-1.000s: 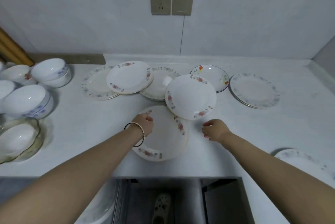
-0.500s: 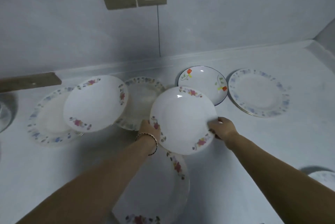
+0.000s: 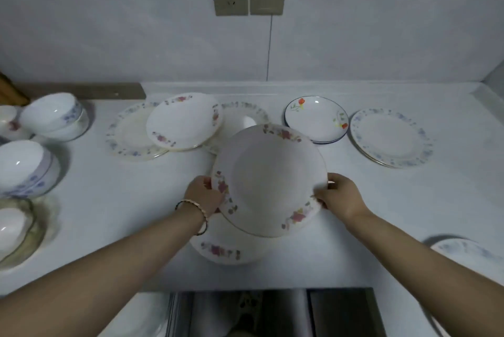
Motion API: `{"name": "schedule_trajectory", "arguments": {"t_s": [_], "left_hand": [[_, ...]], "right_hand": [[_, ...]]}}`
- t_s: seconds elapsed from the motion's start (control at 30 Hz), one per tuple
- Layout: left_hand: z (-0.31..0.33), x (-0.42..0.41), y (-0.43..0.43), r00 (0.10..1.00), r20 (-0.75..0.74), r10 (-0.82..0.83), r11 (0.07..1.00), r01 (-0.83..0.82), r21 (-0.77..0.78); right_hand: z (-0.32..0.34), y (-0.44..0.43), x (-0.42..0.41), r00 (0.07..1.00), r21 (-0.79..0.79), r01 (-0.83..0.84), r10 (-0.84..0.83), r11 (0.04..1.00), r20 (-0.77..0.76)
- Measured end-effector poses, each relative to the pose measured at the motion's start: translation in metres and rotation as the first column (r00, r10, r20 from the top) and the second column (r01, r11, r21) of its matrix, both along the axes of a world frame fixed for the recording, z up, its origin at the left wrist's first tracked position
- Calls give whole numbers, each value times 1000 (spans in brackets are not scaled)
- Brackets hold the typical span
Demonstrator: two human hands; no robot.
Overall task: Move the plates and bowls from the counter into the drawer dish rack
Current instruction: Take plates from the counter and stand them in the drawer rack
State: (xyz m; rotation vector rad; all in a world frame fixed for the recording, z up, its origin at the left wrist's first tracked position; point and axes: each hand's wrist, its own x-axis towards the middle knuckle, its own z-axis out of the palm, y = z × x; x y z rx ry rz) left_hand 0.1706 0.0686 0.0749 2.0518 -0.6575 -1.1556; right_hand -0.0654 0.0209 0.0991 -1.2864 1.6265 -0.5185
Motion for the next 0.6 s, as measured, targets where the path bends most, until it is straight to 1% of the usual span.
{"name": "schedule_trajectory", "arguments": {"t_s": [0.07, 0.17, 0.27, 0.37, 0.43, 0.5, 0.6], "left_hand": [[3, 7, 50, 996, 17, 91, 996, -91, 2], [2, 17, 133, 976, 17, 219, 975, -219, 24], [-6, 39, 216, 944, -7, 328, 940, -326, 102], [-20, 67, 287, 929, 3, 370, 903, -360, 233], [-29, 86, 325, 926, 55, 372, 871, -369, 323], [-35, 103, 355, 930, 99, 353, 848, -363, 385], [-53, 131, 388, 930, 78, 358, 801, -349, 487]], "right_hand": [[4, 41, 8, 993, -4, -115, 115, 993, -14], [4, 104, 24, 966, 51, -259, 258, 964, 27], [-2, 164, 48, 914, 104, -405, 405, 908, 28], [-15, 218, 78, 834, 118, -548, 551, 828, 1], [-27, 251, 99, 783, 137, -614, 622, 777, -16], [-40, 279, 119, 747, 178, -652, 665, 737, -13], [-64, 308, 152, 721, 266, -670, 692, 693, 15]]}}
